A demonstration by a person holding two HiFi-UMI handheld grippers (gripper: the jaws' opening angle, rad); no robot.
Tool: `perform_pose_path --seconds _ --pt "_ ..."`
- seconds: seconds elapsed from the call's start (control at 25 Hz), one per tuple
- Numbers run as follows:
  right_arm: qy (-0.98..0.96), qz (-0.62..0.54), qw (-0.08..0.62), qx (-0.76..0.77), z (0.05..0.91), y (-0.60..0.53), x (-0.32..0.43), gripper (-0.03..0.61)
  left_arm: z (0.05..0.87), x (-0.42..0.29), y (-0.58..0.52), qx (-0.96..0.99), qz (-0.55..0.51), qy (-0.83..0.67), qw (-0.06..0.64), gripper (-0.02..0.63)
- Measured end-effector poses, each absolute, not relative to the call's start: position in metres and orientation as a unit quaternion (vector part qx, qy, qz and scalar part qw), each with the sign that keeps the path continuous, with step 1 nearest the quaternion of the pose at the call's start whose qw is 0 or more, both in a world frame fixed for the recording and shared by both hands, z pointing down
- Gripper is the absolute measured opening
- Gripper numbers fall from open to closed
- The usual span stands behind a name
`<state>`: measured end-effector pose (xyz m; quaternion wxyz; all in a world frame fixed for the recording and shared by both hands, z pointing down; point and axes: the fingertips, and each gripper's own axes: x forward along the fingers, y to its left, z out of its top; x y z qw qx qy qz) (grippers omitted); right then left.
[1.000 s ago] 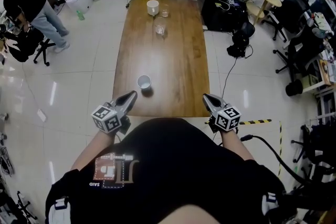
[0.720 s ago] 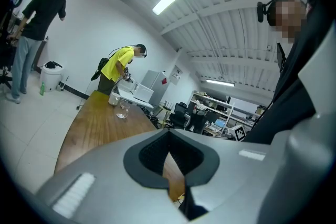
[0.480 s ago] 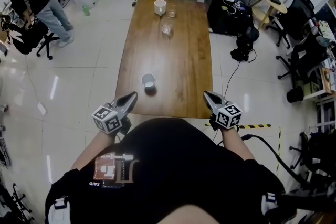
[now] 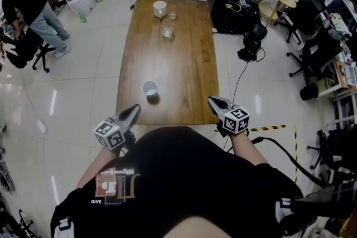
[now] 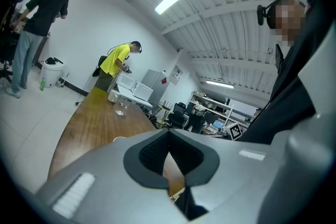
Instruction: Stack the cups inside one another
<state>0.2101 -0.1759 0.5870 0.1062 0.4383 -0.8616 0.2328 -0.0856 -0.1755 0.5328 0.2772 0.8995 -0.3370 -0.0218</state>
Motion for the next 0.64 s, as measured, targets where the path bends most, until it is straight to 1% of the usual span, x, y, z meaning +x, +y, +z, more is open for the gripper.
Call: perform_pose_path --seconds 0.16,0.64 --pt "-0.865 0.235 0.117 0.428 0.592 -0.190 0.192 0.012 0.533 -0.104 -0.182 0.893 -0.022 -0.351 0.280 0.002" --pt "-0.875 0.227 0.132 0.407 0.586 -0.175 0.211 0.012 0.537 -0.078 -0.162 0.894 -0.027 -0.354 0.274 0.002"
